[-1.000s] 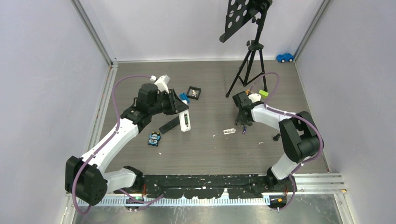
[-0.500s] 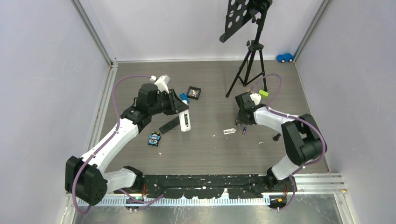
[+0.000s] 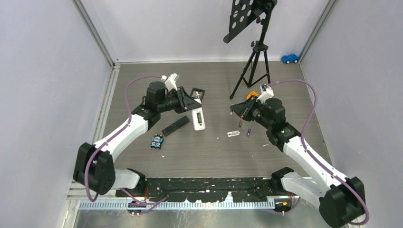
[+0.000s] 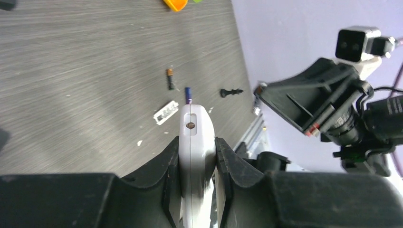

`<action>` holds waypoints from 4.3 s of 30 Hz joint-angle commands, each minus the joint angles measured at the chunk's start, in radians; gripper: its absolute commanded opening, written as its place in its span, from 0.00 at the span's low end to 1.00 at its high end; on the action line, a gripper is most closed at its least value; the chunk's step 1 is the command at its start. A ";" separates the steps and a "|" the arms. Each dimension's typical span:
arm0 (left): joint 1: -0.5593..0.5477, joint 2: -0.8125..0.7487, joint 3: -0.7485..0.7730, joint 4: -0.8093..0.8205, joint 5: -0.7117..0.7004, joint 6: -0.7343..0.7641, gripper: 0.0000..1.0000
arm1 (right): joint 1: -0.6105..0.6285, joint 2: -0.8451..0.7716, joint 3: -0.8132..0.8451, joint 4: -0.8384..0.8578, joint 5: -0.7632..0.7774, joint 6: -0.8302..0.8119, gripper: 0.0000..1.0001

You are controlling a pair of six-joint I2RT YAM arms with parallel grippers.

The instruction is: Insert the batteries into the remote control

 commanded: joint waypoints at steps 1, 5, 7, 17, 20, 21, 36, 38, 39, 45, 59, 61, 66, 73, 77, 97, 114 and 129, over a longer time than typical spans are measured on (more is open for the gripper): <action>-0.009 0.055 -0.023 0.288 0.134 -0.178 0.00 | 0.009 -0.096 -0.053 0.309 -0.301 0.124 0.03; -0.030 0.101 -0.048 0.406 0.136 -0.261 0.00 | 0.015 -0.119 -0.089 0.472 -0.380 0.180 0.03; -0.042 0.121 -0.058 0.456 0.136 -0.295 0.00 | 0.019 -0.109 -0.088 0.497 -0.415 0.183 0.03; -0.090 0.258 -0.131 0.752 0.067 -0.480 0.00 | 0.154 -0.051 0.084 0.024 -0.220 -0.038 0.03; -0.092 0.306 -0.153 0.869 0.069 -0.540 0.00 | 0.226 -0.030 0.146 -0.105 -0.144 -0.078 0.04; -0.093 0.320 -0.155 0.894 0.070 -0.556 0.00 | 0.245 -0.023 0.156 -0.124 -0.114 -0.088 0.04; -0.115 0.326 -0.178 0.933 0.094 -0.576 0.00 | 0.377 0.069 0.229 -0.215 0.132 -0.198 0.06; -0.119 0.323 -0.180 0.934 0.096 -0.578 0.00 | 0.382 0.070 0.229 -0.212 0.134 -0.201 0.07; -0.121 0.321 -0.181 0.934 0.098 -0.577 0.00 | 0.387 0.069 0.228 -0.210 0.167 -0.203 0.07; -0.126 0.305 -0.200 0.934 0.092 -0.574 0.00 | 0.395 0.061 0.229 -0.213 0.206 -0.205 0.08; -0.126 0.289 -0.207 0.974 0.082 -0.624 0.00 | 0.401 0.084 0.231 -0.216 0.155 -0.189 0.23; -0.125 0.289 -0.209 0.975 0.081 -0.627 0.00 | 0.401 0.088 0.236 -0.224 0.168 -0.181 0.30; -0.126 0.285 -0.214 0.974 0.075 -0.626 0.00 | 0.401 0.076 0.235 -0.203 0.179 -0.156 0.42; -0.126 0.272 -0.220 0.997 0.049 -0.661 0.00 | 0.401 0.010 0.228 -0.163 0.225 -0.084 0.55; -0.126 0.253 -0.222 1.009 0.007 -0.707 0.00 | 0.401 -0.098 0.173 -0.073 0.243 -0.018 0.66; -0.134 0.065 -0.235 1.071 -0.240 -0.970 0.00 | 0.401 -0.239 -0.075 0.451 0.270 0.381 0.91; -0.154 0.076 -0.263 1.075 -0.231 -0.978 0.00 | 0.396 -0.111 -0.041 0.487 0.229 0.490 0.64; -0.154 0.065 -0.252 1.104 -0.186 -0.959 0.00 | 0.355 -0.052 -0.022 0.358 0.241 0.549 0.42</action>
